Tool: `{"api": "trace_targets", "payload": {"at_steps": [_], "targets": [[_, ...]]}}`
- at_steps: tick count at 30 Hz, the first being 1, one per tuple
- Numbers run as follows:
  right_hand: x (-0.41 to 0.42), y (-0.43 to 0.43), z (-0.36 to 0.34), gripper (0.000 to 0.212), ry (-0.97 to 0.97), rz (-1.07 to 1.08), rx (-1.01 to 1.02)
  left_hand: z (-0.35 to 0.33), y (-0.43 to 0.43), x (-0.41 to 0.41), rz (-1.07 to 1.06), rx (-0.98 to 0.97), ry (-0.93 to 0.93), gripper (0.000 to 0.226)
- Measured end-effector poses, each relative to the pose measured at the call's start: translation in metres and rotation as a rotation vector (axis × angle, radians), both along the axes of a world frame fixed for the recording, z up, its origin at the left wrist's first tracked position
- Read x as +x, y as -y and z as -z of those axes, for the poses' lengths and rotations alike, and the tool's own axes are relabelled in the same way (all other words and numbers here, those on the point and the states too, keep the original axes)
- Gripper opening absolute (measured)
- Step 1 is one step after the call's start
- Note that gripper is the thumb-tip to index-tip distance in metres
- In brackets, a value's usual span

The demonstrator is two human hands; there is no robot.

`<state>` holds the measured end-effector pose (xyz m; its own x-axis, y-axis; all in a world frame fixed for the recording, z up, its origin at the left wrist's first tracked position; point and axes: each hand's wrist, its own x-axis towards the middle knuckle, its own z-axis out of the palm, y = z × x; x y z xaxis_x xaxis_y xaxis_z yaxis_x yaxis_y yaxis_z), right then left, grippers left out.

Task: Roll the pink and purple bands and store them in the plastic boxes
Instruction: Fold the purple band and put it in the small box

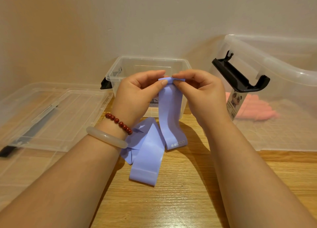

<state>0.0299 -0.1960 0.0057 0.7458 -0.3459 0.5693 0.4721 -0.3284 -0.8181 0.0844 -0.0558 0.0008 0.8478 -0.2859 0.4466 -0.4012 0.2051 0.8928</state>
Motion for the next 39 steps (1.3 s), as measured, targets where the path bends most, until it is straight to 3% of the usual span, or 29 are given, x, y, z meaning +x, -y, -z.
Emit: {"api": "trace_targets", "payload": {"at_steps": [14,22,28,36,39], "targets": [[-0.001,0.0,0.0,0.017,-0.025,-0.024,-0.016,0.001,-0.001,0.001,-0.071,0.032,0.062,0.02],[-0.001,0.002,-0.001,0.023,-0.018,0.02,-0.017,0.002,-0.001,0.001,0.011,0.032,0.039,0.018],[0.0,0.001,-0.001,0.019,-0.038,-0.002,-0.028,0.002,-0.002,0.001,-0.067,0.042,0.12,0.022],[-0.002,-0.013,0.004,0.056,0.021,0.051,-0.18,-0.002,-0.002,-0.001,-0.112,-0.062,0.133,0.022],[-0.002,-0.016,0.007,0.061,0.024,0.063,-0.242,-0.002,-0.003,-0.001,-0.113,-0.063,0.127,0.021]]}}
